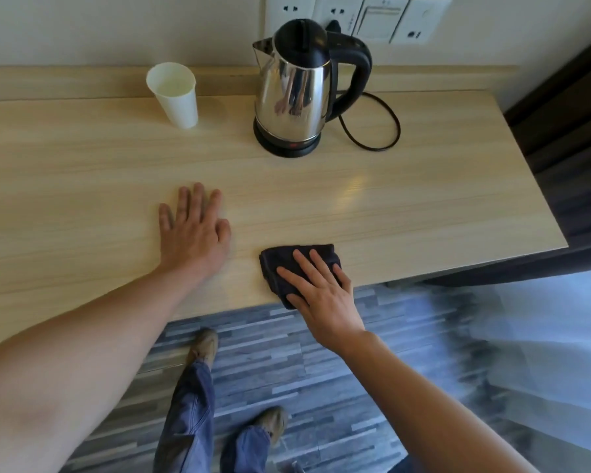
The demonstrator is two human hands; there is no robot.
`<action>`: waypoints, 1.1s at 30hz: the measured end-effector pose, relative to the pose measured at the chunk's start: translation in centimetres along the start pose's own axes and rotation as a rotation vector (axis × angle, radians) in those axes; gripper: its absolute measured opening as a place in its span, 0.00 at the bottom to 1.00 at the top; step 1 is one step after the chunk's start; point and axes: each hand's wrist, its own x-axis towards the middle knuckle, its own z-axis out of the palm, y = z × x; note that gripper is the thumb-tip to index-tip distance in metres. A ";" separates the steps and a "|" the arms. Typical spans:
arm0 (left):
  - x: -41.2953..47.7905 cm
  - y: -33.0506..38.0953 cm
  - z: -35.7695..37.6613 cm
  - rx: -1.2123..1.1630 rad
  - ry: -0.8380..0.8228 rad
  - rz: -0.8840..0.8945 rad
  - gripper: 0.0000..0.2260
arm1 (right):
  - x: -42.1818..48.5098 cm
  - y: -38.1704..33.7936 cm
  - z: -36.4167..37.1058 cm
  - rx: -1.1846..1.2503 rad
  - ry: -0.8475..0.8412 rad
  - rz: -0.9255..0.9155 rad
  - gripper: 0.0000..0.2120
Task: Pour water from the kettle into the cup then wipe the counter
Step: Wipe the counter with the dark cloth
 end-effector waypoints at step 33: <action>0.1 8.0 2.5 -0.053 0.010 0.029 0.30 | 18.1 8.4 -9.5 -0.098 -0.022 0.130 0.30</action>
